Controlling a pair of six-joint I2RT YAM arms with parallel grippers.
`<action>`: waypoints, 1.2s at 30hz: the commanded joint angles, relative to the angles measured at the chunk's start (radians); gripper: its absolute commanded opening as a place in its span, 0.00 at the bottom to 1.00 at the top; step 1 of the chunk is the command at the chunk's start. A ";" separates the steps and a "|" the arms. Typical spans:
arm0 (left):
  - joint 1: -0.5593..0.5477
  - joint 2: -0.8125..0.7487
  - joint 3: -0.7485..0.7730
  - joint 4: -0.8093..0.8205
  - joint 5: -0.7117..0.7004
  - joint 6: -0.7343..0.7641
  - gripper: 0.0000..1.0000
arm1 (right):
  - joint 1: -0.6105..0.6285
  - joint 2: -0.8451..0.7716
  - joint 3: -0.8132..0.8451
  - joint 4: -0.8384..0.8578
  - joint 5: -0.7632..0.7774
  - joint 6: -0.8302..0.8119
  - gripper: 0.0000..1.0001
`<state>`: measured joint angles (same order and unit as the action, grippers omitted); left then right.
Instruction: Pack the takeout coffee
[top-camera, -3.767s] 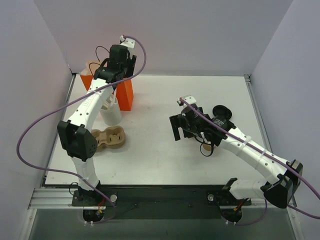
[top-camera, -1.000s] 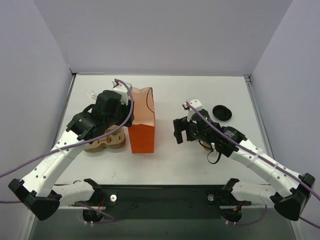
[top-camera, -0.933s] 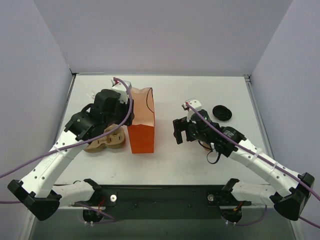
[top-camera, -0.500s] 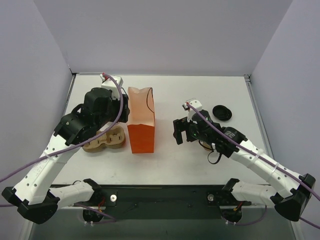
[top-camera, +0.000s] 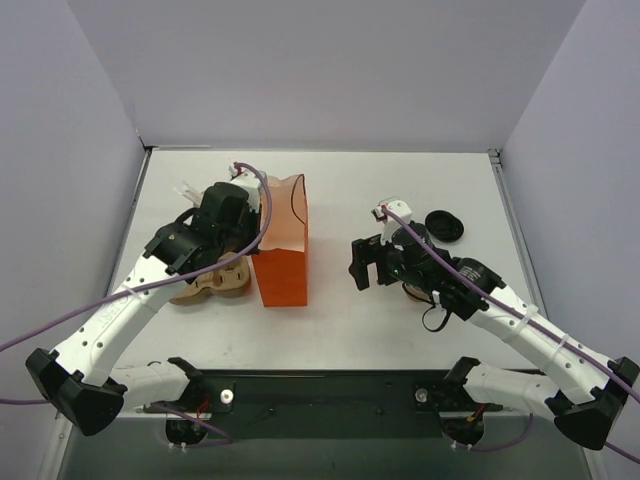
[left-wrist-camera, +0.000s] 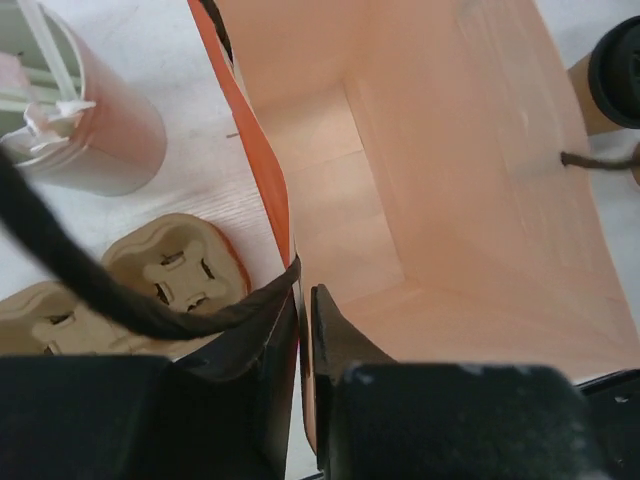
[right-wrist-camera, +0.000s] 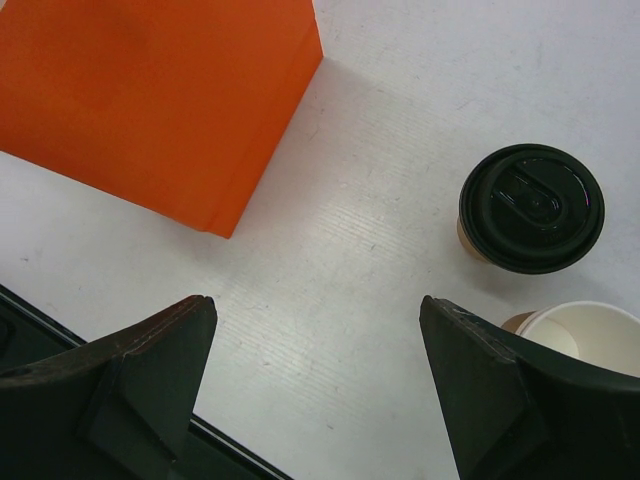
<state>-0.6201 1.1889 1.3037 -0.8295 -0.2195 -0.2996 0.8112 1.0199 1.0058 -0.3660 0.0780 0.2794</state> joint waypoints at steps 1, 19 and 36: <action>0.006 -0.034 -0.027 0.197 0.147 0.071 0.17 | -0.004 -0.023 -0.004 -0.017 0.023 0.015 0.87; 0.066 0.080 0.057 0.178 0.347 0.209 0.23 | -0.004 -0.084 0.037 -0.085 0.057 0.046 0.86; 0.071 -0.152 0.160 0.064 -0.135 0.076 0.79 | -0.004 -0.138 0.008 -0.134 0.052 0.069 0.86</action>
<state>-0.5541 1.1297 1.4292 -0.7242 -0.1982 -0.1589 0.8112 0.9081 1.0119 -0.4744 0.1081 0.3298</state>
